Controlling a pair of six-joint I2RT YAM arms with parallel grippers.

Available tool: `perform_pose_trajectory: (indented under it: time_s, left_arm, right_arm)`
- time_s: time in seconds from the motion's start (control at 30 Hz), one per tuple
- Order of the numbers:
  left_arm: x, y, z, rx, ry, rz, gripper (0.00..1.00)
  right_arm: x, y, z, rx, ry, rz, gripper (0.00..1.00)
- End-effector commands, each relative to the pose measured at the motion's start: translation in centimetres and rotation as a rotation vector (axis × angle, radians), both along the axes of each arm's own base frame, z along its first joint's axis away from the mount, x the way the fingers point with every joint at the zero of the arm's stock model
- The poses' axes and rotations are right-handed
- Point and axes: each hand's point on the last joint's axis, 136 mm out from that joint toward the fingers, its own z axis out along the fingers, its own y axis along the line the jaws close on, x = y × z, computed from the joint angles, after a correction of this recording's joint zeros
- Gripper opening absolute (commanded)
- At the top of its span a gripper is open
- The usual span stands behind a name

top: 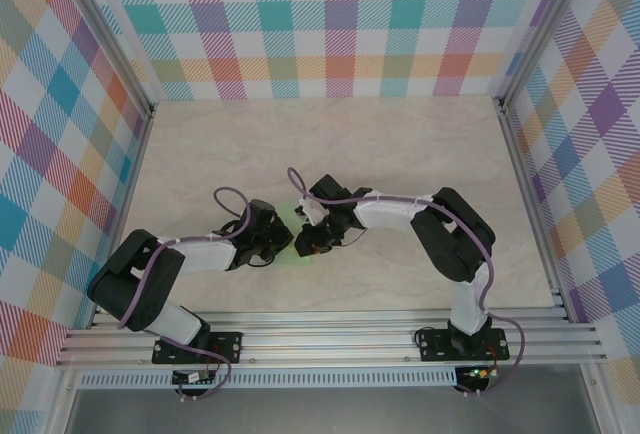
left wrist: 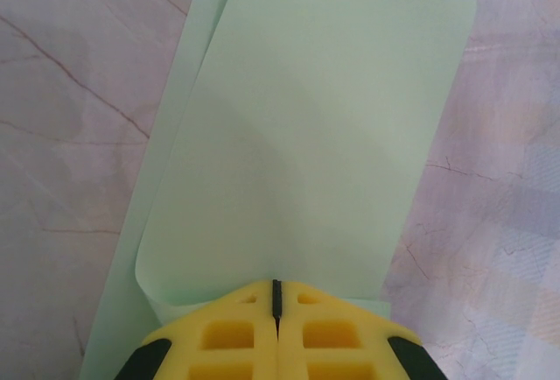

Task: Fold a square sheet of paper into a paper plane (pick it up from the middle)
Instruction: Fold the triangle a second time at the center of the table.

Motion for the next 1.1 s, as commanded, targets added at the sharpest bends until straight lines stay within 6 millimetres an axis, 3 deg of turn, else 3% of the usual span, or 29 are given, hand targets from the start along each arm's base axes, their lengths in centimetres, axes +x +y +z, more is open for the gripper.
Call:
perform_pose_trajectory:
  time_s: [0.0, 0.9, 1.07]
  left_arm:
    - [-2.0, 1.4, -2.0, 0.079, 0.066, -0.011, 0.00]
    - [-2.2, 1.6, -2.3, 0.087, 0.076, -0.010, 0.00]
    - [-2.2, 1.6, -2.3, 0.088, 0.075, -0.007, 0.00]
  right_arm:
    - [0.3, 0.5, 0.3, 0.001, 0.020, -0.001, 0.19]
    - [-2.5, -4.1, -5.2, -0.235, 0.133, -0.041, 0.19]
    - [-2.6, -5.1, -5.2, -0.278, 0.113, -0.048, 0.18]
